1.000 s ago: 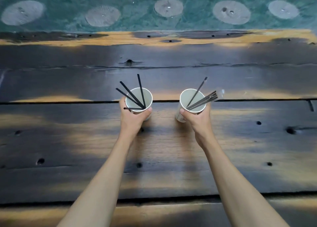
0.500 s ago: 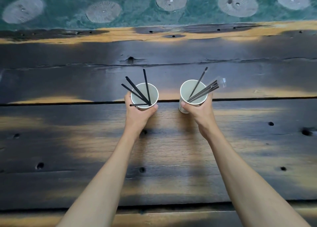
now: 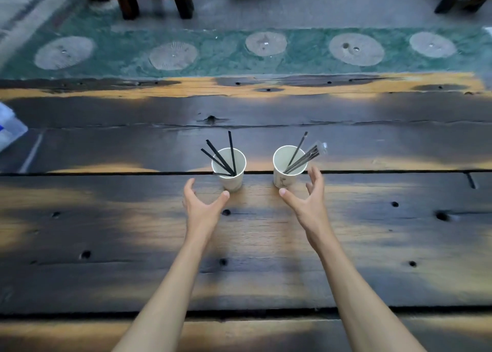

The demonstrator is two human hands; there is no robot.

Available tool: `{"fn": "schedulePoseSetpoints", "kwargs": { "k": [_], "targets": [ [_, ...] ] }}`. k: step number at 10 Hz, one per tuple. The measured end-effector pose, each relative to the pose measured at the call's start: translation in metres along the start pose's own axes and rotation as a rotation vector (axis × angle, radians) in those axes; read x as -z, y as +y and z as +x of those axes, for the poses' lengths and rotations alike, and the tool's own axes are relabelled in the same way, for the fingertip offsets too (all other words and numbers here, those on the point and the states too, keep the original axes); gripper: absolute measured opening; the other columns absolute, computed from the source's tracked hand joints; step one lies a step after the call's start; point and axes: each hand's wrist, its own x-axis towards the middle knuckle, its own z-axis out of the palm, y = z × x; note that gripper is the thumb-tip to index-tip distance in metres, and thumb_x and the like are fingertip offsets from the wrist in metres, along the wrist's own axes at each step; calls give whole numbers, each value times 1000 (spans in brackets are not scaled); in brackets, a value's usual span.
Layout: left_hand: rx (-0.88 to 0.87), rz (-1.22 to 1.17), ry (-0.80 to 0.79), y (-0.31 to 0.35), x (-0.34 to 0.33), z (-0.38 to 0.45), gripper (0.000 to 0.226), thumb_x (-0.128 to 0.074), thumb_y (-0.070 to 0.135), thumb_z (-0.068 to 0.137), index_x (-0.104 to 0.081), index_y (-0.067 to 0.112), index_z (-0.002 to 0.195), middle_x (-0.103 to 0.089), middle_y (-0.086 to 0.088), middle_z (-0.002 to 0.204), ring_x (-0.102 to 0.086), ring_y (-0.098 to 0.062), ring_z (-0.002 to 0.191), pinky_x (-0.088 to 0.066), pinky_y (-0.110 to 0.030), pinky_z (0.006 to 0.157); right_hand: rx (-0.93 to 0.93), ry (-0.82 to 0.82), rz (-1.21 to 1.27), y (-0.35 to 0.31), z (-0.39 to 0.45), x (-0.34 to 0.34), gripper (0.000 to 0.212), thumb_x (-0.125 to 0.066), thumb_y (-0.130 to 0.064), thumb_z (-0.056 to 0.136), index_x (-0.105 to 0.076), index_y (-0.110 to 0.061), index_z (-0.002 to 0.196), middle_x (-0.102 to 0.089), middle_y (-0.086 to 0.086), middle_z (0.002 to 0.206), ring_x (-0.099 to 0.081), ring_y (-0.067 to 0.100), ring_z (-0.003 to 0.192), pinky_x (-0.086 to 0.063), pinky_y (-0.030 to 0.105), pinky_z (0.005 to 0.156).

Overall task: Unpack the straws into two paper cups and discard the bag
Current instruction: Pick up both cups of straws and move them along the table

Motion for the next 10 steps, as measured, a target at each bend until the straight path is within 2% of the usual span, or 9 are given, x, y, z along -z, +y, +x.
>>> {"fn": "schedulePoseSetpoints", "kwargs": {
  "k": [1,2,3,4,5,7,10],
  "targets": [
    [-119,40,52,26,29,-33,86,-74,38,80,-23,31,150,-26,-2,156,-29,-16,143,-25,-32,113,102,21,-61,-32,-31,5,88,-76,-26,82,-23,-28,151,-28,-18,150,-27,8,142,-24,45,120],
    [-367,205,9,59,54,-69,82,-67,39,86,-20,36,153,-13,5,162,-15,-11,148,-17,-32,116,276,66,-207,-71,-60,10,84,-67,-40,81,-25,-25,152,-27,-11,157,-24,7,145,-22,46,120],
    [-576,350,27,98,75,-107,82,-62,49,85,-16,44,151,-2,9,165,-1,-10,151,-11,-36,119,452,136,-389,-114,-90,17,84,-56,-49,81,-23,-24,153,-25,-7,161,-21,15,149,-23,52,118],
    [-789,453,104,136,96,-147,83,-61,52,86,-15,40,153,-1,1,167,7,-14,152,-6,-43,122,626,192,-525,-157,-126,27,84,-49,-52,82,-20,-24,155,-20,-7,163,-15,21,152,-18,54,119],
    [-944,512,199,172,118,-185,85,-57,55,84,-15,35,155,-2,-4,167,6,-21,153,-5,-47,122,741,235,-627,-196,-160,37,85,-48,-56,83,-14,-26,155,-12,-10,165,-6,20,153,-12,53,120],
    [-1114,490,307,233,165,-254,85,-52,60,84,-13,35,156,4,-2,167,12,-20,152,1,-47,121,934,283,-641,-273,-219,62,86,-46,-60,86,-9,-26,156,-4,-10,166,4,19,153,-6,54,121],
    [-1315,396,459,304,218,-321,88,-51,63,83,-9,37,156,6,0,167,12,-20,152,1,-52,121,1159,370,-547,-368,-283,78,86,-47,-60,87,-9,-28,156,-4,-12,166,6,17,153,-4,53,121]
  ]
}}
